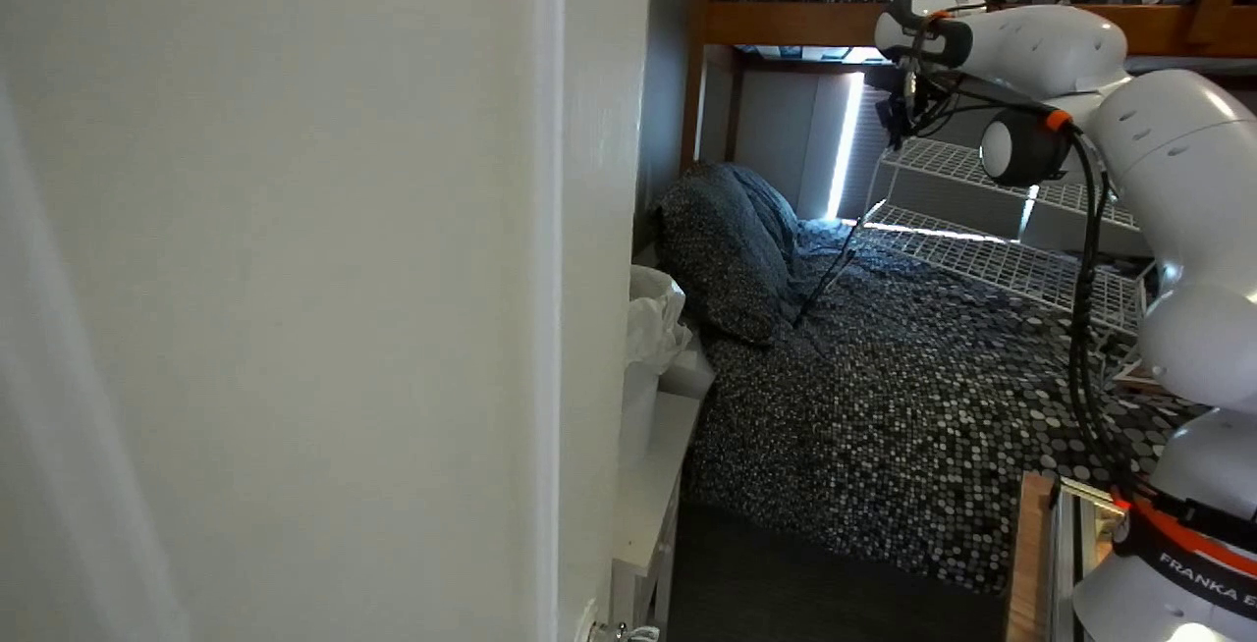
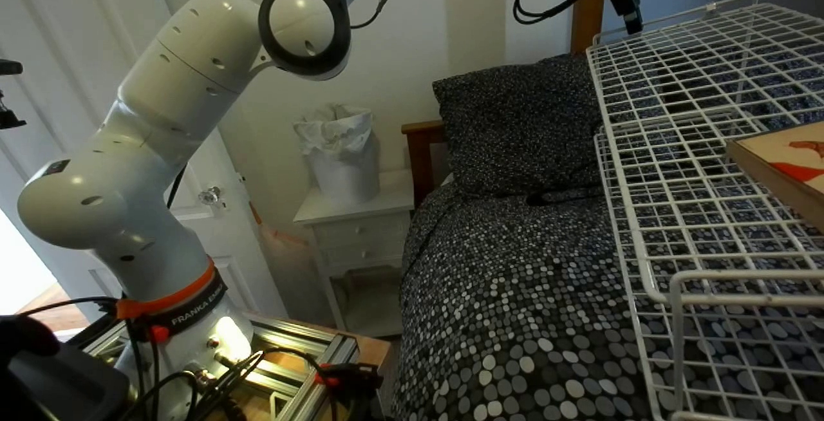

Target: Move the white rack backwards

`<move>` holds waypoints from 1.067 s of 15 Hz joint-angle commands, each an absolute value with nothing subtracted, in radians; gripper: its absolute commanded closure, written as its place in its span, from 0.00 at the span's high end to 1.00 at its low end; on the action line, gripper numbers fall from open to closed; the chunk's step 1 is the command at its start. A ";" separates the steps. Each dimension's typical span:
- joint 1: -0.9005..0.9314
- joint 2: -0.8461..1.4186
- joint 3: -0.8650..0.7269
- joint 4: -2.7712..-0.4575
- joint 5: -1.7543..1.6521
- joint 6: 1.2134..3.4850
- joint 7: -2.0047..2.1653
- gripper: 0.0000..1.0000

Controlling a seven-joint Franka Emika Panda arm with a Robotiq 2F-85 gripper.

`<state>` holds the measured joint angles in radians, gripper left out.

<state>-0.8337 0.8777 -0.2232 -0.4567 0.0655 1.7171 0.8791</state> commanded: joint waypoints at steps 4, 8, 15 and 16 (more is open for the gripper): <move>-0.806 0.898 -0.224 -0.448 0.019 1.743 0.857 0.03; -0.772 0.934 -0.250 -0.443 -0.029 1.728 0.861 0.03; -0.765 0.936 -0.256 -0.445 -0.025 1.708 0.886 0.50; -0.768 0.926 -0.258 -0.448 -0.025 1.694 0.887 0.59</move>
